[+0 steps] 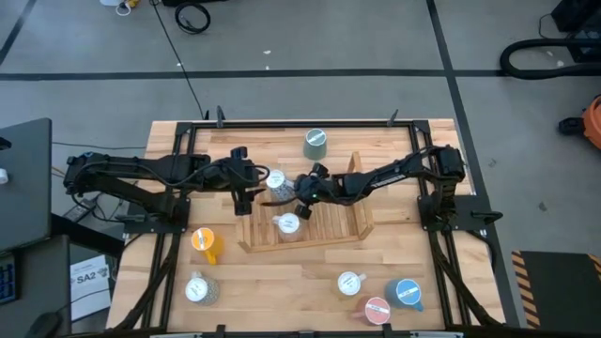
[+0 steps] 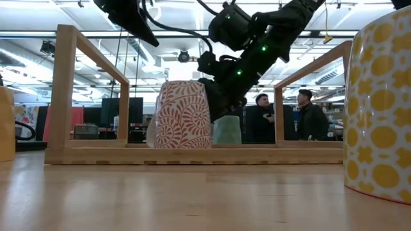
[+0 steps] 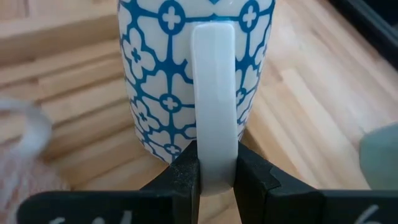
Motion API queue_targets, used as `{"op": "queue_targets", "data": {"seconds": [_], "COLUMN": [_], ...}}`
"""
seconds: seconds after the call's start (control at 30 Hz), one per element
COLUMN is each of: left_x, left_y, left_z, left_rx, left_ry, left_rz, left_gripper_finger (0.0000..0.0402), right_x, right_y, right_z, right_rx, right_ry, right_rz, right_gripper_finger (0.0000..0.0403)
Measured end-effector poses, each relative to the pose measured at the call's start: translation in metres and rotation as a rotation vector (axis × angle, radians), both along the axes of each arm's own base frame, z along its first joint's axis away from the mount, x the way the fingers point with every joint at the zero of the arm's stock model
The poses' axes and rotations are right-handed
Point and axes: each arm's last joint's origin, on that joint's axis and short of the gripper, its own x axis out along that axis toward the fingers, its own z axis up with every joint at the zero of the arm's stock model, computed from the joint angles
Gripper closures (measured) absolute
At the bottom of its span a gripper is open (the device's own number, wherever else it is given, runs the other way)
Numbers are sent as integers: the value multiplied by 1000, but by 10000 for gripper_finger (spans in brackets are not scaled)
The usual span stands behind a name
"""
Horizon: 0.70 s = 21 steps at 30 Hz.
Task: Place coffee mugs
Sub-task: Put the blue patterned mug on the shelf
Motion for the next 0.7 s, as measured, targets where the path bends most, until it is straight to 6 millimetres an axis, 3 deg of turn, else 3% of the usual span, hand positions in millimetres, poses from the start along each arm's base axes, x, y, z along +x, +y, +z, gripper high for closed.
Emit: {"op": "queue_targets", "data": {"seconds": [0.7], "left_x": [0], "left_y": [0], "left_z": [0], "left_rx": [-1], "left_ry": [1], "left_rz": [-2], "left_gripper_finger": [180], "right_x": [-2], "right_y": [0], "right_z": [-6], "right_rx": [-1], "right_ry": [41], "right_rz": [6], "right_gripper_finger": [310]}}
